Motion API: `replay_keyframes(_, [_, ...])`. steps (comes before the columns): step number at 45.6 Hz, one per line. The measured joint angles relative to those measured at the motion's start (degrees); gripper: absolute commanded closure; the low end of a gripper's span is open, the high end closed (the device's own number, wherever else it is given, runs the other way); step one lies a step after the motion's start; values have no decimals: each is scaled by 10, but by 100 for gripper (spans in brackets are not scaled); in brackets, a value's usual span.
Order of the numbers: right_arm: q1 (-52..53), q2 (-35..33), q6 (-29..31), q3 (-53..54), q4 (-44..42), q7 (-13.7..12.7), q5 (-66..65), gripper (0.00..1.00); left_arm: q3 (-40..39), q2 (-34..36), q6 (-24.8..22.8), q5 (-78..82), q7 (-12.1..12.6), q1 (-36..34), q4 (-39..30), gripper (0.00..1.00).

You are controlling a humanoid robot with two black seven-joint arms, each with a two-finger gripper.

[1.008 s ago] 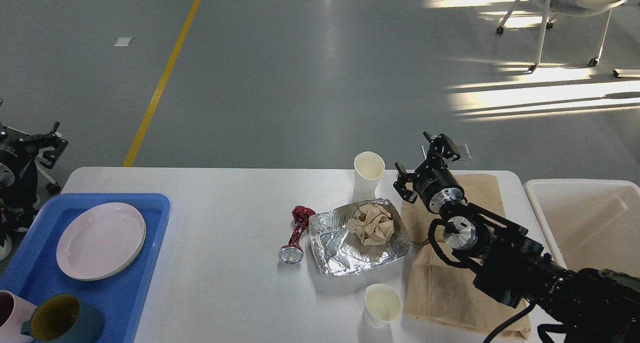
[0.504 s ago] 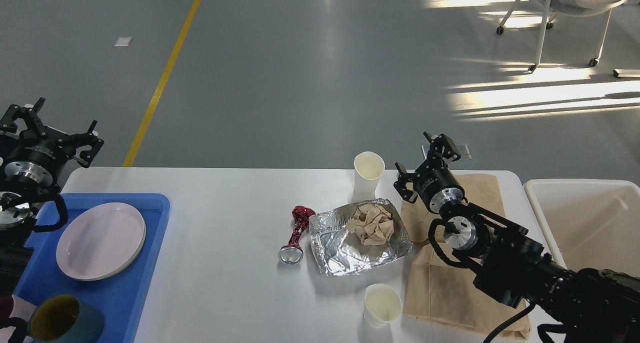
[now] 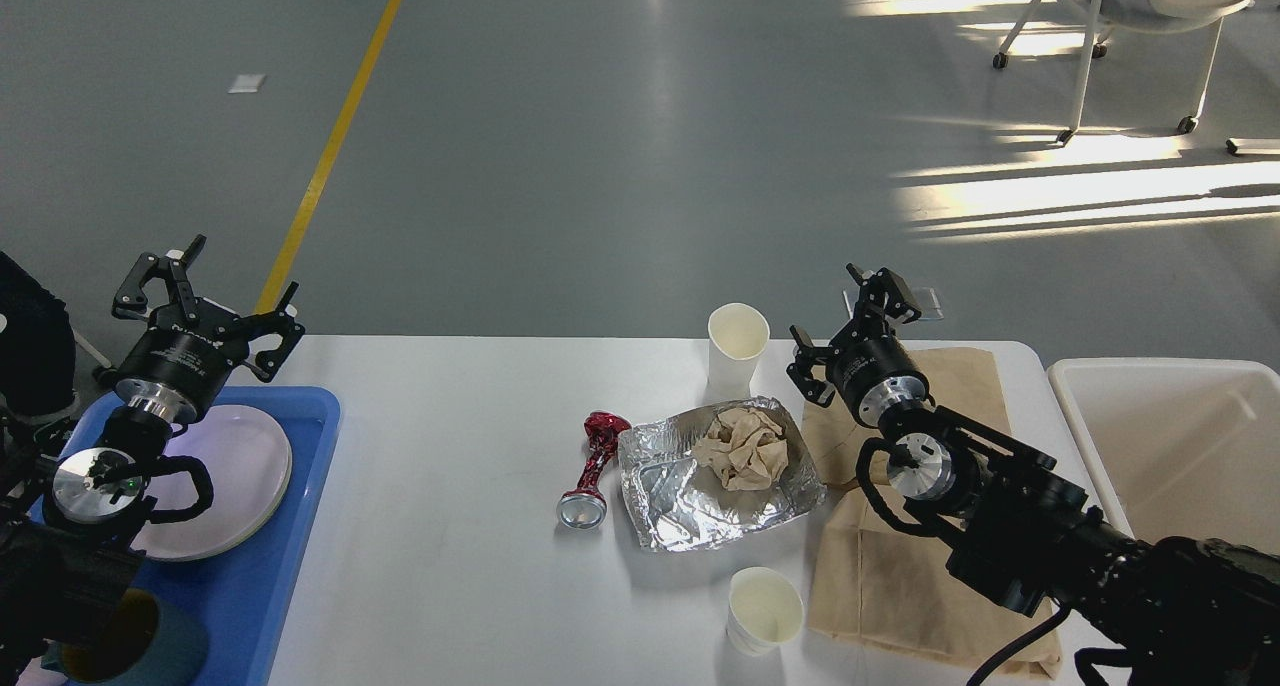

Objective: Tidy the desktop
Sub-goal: 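Bring the left gripper back down over the blue tray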

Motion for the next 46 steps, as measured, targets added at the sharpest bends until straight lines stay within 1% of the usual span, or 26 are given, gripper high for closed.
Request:
replay_keyframes(6, [0, 0, 0, 0, 0, 0, 0, 0, 2, -2, -3, 0, 1, 7, 0, 4])
replay_keyframes(14, [0, 0, 0, 0, 0, 0, 0, 0, 10, -1, -3, 3, 9, 6, 0, 4])
replay_keyframes(22, [0, 0, 0, 0, 0, 0, 0, 0, 10, 0, 0, 3, 9, 2, 0, 4])
replay_keyframes(36, [0, 0, 0, 0, 0, 0, 0, 0, 11, -15, -4, 3, 9, 26, 1, 4])
replay_keyframes(46, [0, 0, 0, 0, -1, 0, 0, 0, 9, -23, -6, 3, 2, 28, 1, 4])
